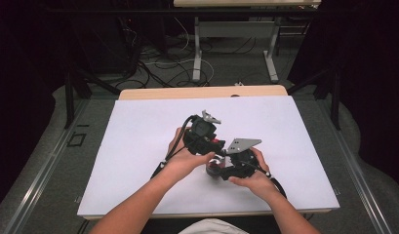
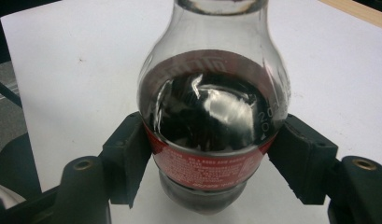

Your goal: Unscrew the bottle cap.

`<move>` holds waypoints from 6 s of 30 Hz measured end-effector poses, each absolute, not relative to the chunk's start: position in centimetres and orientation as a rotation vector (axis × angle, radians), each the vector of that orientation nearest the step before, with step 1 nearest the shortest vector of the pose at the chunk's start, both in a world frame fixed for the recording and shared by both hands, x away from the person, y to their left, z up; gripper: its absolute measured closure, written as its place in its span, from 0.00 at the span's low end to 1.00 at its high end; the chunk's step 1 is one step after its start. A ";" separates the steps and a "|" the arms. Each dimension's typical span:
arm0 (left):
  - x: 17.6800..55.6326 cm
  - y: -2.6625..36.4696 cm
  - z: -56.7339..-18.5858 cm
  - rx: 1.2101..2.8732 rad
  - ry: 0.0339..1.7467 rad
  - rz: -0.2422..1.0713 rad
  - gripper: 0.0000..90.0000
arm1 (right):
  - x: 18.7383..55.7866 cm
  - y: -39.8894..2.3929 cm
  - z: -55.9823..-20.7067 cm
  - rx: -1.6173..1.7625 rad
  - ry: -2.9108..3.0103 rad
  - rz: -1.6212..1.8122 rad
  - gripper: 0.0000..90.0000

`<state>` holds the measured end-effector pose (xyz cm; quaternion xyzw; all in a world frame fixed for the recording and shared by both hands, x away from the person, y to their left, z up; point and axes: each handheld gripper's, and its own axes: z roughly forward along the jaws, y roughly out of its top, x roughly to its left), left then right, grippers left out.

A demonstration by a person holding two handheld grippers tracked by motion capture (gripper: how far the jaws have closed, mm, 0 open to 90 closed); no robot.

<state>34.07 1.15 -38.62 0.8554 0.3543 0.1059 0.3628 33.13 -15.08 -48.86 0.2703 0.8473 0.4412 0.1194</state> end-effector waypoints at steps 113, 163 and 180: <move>35.1 3.7 -37.6 2.077 0.811 0.106 0.51 | 33.2 -15.6 -48.5 0.786 2.445 1.374 0.36; 35.3 3.0 -39.0 2.123 0.760 0.133 0.69 | 33.2 -15.4 -48.6 0.773 2.457 1.368 0.36; 35.7 4.2 -38.0 2.091 0.690 0.068 0.43 | 33.2 -15.5 -48.6 0.776 2.447 1.380 0.36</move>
